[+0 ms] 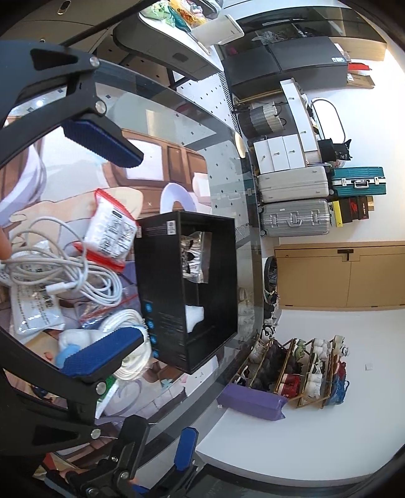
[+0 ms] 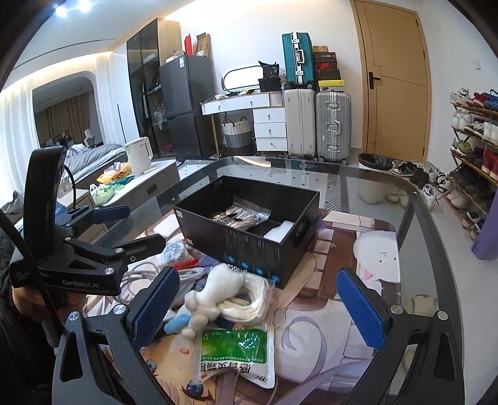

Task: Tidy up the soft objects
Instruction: 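Move both tools back over the table toward the green packet and cable, then grasp the green medicine packet with the right gripper and lift it, then grasp the coiled white cable with the left gripper while the right holds the packet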

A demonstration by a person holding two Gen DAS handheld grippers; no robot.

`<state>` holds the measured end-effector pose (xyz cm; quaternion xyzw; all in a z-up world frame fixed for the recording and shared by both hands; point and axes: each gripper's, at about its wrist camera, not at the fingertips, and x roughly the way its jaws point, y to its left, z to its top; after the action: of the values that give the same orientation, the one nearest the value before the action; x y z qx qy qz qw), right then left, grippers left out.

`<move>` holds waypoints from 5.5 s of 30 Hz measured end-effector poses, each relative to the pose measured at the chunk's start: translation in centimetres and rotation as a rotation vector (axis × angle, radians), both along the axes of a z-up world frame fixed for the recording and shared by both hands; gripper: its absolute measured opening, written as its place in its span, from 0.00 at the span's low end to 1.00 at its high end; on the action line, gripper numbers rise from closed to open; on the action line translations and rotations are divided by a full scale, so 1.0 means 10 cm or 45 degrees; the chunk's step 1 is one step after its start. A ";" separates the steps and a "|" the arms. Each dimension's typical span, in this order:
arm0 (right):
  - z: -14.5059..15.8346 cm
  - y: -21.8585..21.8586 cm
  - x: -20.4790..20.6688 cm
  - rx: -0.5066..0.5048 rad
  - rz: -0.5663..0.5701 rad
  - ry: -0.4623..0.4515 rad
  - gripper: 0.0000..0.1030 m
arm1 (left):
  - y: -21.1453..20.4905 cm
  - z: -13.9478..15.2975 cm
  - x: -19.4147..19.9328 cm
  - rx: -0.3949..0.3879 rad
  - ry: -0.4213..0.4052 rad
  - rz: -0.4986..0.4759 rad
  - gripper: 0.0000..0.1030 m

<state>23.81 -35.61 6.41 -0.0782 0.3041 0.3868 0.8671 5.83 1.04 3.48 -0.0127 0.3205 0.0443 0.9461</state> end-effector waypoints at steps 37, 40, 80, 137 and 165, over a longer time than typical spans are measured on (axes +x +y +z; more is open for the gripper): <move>-0.64 0.31 -0.10 -0.308 0.172 0.205 0.99 | -0.25 -0.36 -0.13 -0.024 0.273 -0.126 1.00; -0.69 0.32 -0.09 -0.326 0.172 0.224 0.99 | -0.26 -0.38 -0.11 -0.016 0.291 -0.126 1.00; -0.70 0.23 -0.20 -0.433 0.261 0.187 0.42 | -0.12 -0.40 -0.08 -0.044 0.331 -0.151 1.00; -0.34 0.05 -0.29 -0.295 0.265 0.047 0.42 | -0.02 -0.40 -0.08 -0.117 0.265 -0.191 0.39; -0.33 0.05 -0.31 -0.290 0.264 0.042 0.42 | -0.07 -0.52 -0.04 -0.091 0.299 -0.172 0.49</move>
<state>20.75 -35.14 3.15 -0.2009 0.3504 0.4385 0.8028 5.45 0.35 -1.73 -0.0196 0.4305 -0.0296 0.9019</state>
